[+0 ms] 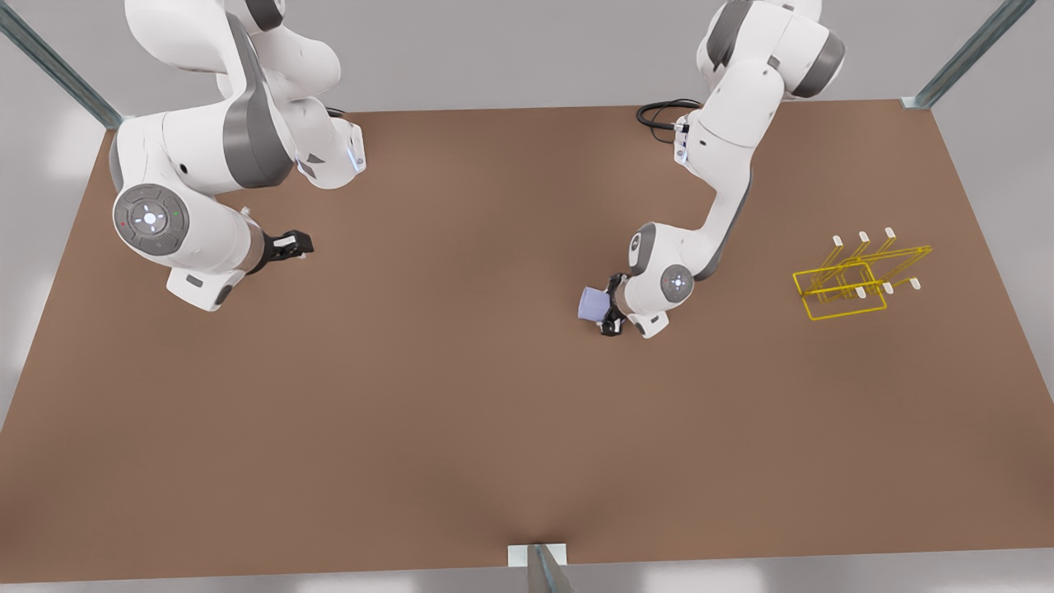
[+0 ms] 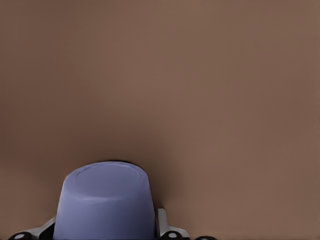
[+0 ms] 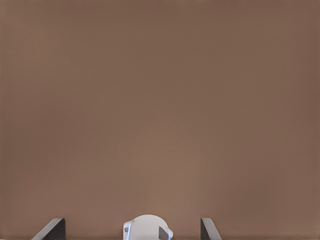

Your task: Place the cup on the cup holder

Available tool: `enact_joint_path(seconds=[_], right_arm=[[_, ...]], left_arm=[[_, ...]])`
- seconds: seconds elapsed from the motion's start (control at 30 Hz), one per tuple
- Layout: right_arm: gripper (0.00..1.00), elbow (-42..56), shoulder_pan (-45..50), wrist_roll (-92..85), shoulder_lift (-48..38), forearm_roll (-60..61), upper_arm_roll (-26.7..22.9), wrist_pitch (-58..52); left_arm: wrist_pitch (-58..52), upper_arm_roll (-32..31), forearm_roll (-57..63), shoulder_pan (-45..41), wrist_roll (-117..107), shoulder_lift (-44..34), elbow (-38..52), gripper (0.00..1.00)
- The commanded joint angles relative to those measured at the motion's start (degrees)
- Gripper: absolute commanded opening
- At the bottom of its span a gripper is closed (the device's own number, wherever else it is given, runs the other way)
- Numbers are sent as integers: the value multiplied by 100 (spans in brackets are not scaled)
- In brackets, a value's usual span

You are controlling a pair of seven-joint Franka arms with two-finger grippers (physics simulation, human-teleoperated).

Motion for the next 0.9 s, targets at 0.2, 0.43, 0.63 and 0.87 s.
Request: enact_joint_path(seconds=[0.2,0.43,0.63,0.87], right_arm=[[100,10,-1,5,20,11,-8,10],[100,54,-10,67,231,11,-8,186],[100,107,-133,189,644,-15,-17,1021],[100,124,-133,436,714,-15,10,1047]], left_arm=[[-3028,2868,247,-1374,-225,-60,1897,68],[-3117,8452,1283,-5877,-1201,2163,2038,70],[-3046,8715,3190,-5613,-1316,3147,1739,70],[-2607,8487,4333,-5472,-1456,3596,772,70]])
